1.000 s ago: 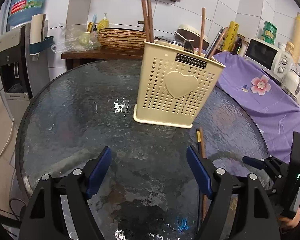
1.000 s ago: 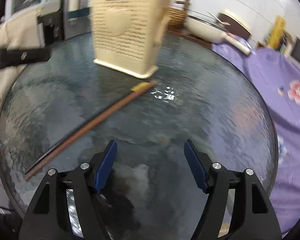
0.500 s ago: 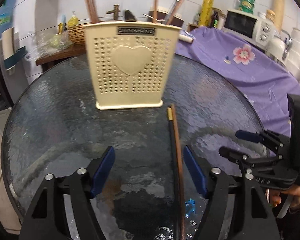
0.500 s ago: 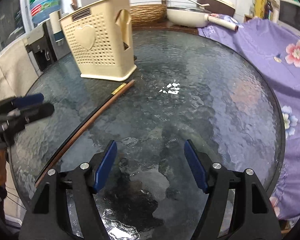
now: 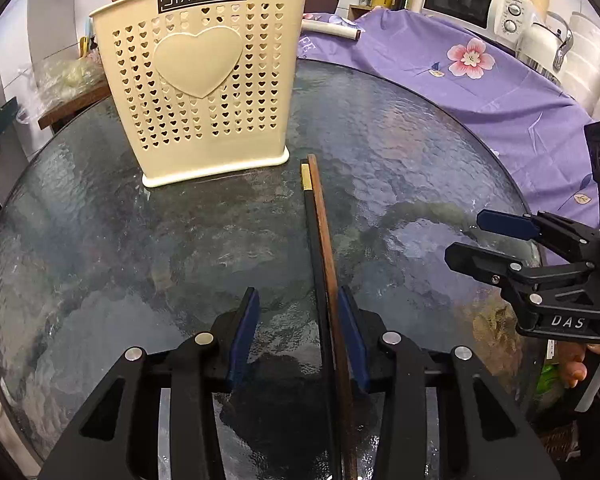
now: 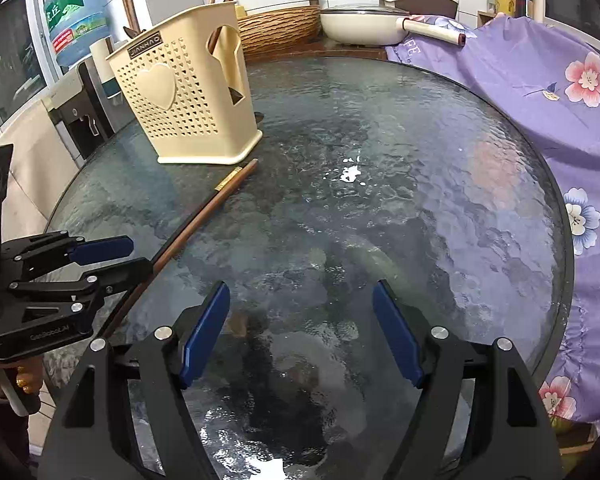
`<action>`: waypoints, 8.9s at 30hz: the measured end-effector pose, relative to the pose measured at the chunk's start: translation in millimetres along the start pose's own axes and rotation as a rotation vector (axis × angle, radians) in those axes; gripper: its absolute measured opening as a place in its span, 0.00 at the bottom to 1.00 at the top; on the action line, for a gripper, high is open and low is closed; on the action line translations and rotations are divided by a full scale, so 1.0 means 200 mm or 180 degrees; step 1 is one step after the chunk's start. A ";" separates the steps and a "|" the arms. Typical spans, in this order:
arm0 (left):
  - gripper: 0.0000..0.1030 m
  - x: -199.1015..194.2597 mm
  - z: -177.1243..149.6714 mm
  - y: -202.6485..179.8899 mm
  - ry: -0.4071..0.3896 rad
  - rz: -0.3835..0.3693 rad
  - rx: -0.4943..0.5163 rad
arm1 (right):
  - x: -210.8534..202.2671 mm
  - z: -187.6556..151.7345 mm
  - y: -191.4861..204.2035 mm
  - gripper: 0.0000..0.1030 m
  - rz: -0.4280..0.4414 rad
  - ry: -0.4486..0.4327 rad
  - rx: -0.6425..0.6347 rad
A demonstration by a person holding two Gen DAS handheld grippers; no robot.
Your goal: Organize utensils
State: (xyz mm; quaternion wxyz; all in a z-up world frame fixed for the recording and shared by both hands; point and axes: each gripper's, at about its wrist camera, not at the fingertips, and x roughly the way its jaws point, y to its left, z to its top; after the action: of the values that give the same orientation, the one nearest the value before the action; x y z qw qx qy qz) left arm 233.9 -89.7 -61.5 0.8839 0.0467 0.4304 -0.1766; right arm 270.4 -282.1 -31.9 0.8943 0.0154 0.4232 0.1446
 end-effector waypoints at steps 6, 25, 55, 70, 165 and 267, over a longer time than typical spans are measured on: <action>0.38 -0.01 -0.02 0.02 0.0039 -0.0050 -0.0026 | 0.02 0.00 0.01 0.72 0.0025 0.0019 0.0000; 0.38 -0.02 -0.04 -0.02 0.0067 -0.0073 0.0044 | 0.03 0.00 0.06 0.74 0.0056 0.0034 -0.0025; 0.38 -0.09 -0.03 0.16 -0.0113 0.0042 -0.0326 | 0.29 0.22 0.35 0.70 -0.0309 0.0250 -0.0377; 0.38 -0.02 0.08 0.08 -0.0080 0.0090 -0.0076 | 0.26 0.26 0.11 0.26 -0.0152 0.0419 -0.0293; 0.06 -0.76 0.35 0.10 -0.1126 -0.0171 -0.0168 | -0.55 0.56 0.26 0.07 0.1399 -0.0816 -0.0226; 0.94 -0.62 0.59 0.37 -0.1866 0.0646 -0.0463 | -0.33 0.96 0.24 0.85 0.0360 -0.1554 -0.0156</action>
State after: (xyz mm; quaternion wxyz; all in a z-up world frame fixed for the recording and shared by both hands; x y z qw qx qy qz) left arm 278.0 -14.9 103.1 0.9845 -0.0269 0.1619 -0.0622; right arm 364.7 -236.1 148.0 0.9606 0.0518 0.1896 0.1966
